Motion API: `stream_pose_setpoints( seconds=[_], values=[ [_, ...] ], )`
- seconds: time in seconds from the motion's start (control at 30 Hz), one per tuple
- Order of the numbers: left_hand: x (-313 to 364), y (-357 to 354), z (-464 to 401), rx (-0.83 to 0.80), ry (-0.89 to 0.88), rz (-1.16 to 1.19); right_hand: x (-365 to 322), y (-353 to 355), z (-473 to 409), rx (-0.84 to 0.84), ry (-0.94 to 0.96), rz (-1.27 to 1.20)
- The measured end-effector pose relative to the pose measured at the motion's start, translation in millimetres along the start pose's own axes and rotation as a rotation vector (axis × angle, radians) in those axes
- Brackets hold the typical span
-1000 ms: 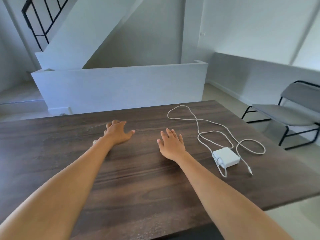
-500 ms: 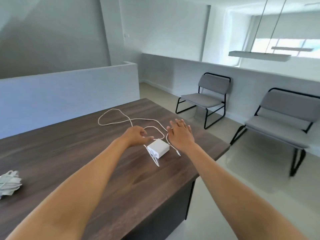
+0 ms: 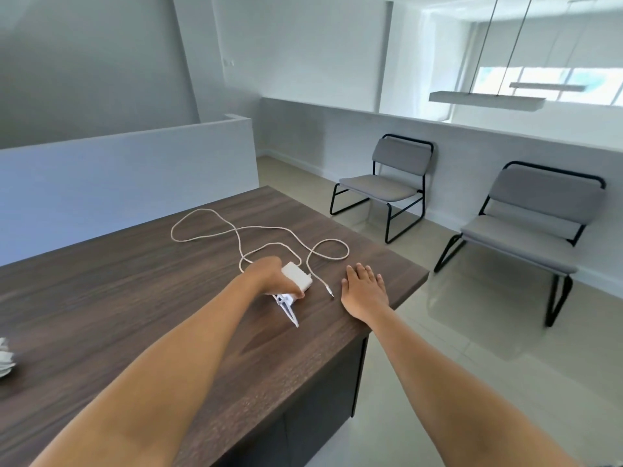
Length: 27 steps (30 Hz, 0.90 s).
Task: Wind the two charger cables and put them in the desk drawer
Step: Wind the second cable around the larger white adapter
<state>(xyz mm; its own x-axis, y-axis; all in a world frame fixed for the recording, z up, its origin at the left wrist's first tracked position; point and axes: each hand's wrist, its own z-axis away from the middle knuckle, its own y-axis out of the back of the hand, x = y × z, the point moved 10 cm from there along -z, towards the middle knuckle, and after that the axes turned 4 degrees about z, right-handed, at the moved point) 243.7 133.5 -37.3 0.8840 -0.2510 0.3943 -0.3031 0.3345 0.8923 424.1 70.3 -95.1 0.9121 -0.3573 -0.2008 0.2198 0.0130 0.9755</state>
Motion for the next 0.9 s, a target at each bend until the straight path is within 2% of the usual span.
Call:
stream_pose_setpoints(
  seconds=[0.13,0.27,0.4,0.5,0.57,0.67,0.73,0.77,0.83,0.9],
  values=[
    [-9,7,1,0.076,-0.038,0.072,1,0,0,-0.003,-0.002,0.002],
    [-28,22,2,0.122,-0.054,0.394,-2,5,-4,0.014,-0.021,-0.05],
    [-57,49,6,0.182,0.037,0.767,-39,39,-4,0.206,0.076,-0.236],
    [-80,71,18,0.222,0.128,1.047,-79,68,5,0.328,0.174,-0.5],
    [-99,87,30,0.276,0.18,1.209,-112,68,6,0.198,0.214,-0.755],
    [-138,113,55,0.406,0.252,1.347,-179,47,19,-0.211,0.295,-1.056],
    [-168,128,72,0.487,0.297,1.402,-224,34,38,-0.43,0.399,-1.016],
    [-180,133,81,0.515,0.317,1.422,-241,30,47,-0.477,0.466,-0.962],
    [-208,144,101,0.586,0.347,1.457,-275,27,67,-0.507,0.623,-0.849],
    [-234,154,122,0.677,0.364,1.482,-301,29,84,-0.527,0.719,-0.845]
  ],
)
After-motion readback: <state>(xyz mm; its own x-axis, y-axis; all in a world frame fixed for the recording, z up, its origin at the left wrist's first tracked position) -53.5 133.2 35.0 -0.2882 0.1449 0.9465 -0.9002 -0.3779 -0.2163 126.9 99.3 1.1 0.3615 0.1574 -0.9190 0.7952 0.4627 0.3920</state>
